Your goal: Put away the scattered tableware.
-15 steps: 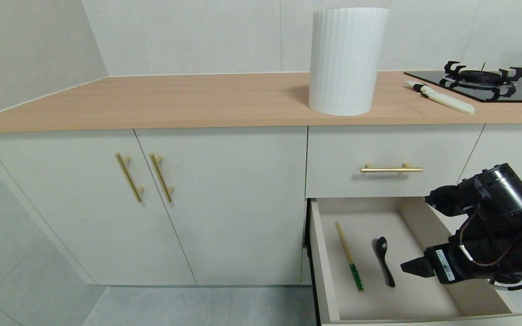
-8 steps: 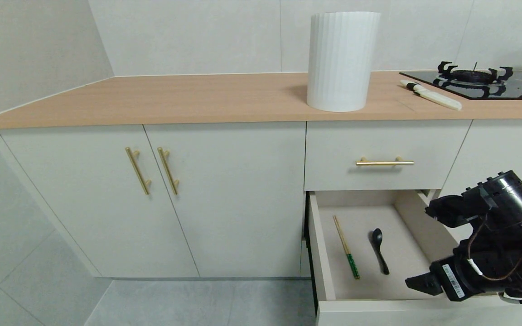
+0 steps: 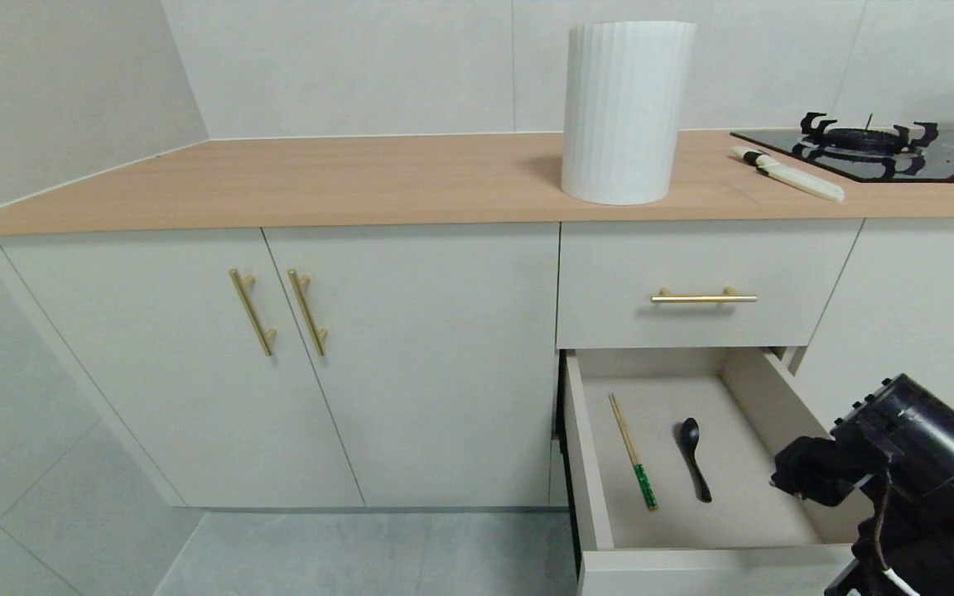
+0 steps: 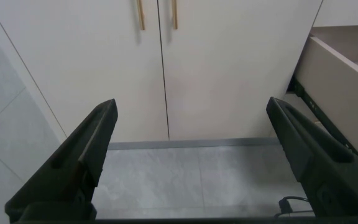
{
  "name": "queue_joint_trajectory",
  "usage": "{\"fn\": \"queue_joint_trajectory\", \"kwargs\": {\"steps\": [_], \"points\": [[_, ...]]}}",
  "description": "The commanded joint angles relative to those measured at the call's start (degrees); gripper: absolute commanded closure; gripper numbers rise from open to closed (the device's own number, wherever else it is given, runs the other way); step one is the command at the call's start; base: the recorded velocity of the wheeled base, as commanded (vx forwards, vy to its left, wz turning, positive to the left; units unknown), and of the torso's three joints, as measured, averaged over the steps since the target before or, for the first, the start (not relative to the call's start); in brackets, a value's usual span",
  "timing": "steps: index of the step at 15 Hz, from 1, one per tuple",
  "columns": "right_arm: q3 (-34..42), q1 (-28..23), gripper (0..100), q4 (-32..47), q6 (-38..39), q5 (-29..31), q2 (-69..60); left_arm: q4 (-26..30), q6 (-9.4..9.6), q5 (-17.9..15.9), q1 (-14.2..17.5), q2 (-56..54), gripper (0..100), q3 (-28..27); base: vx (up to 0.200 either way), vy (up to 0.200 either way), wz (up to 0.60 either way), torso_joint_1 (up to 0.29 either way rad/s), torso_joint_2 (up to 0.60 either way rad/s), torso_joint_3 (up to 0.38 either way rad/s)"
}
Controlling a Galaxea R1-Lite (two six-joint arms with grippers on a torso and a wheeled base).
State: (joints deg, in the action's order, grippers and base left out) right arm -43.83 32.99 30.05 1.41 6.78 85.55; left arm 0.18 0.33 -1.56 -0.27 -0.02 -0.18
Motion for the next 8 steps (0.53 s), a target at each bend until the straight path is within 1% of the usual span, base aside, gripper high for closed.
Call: {"fn": "queue_joint_trajectory", "kwargs": {"steps": [1, 3, 8], "points": [[0.1, 0.7, 0, 1.3, -0.4, 0.0, 2.5, 0.0, 0.02, 0.0, 0.0, 0.0, 0, 0.0, 0.000, 0.000, 0.00, 0.000, 0.00, 0.000], [0.1, 0.7, 0, 2.0, -1.4, 0.1, 4.4, 0.0, 0.02, 0.0, 0.0, 0.0, 0, 0.0, 0.000, 0.000, 0.00, 0.000, 0.00, 0.000], [-0.2, 0.4, 0, 1.5, -0.9, 0.5, 15.0, 0.0, -0.07, 0.0, 0.0, 0.0, 0, 0.0, 0.000, 0.000, 0.00, 0.000, 0.00, 0.000]]}}
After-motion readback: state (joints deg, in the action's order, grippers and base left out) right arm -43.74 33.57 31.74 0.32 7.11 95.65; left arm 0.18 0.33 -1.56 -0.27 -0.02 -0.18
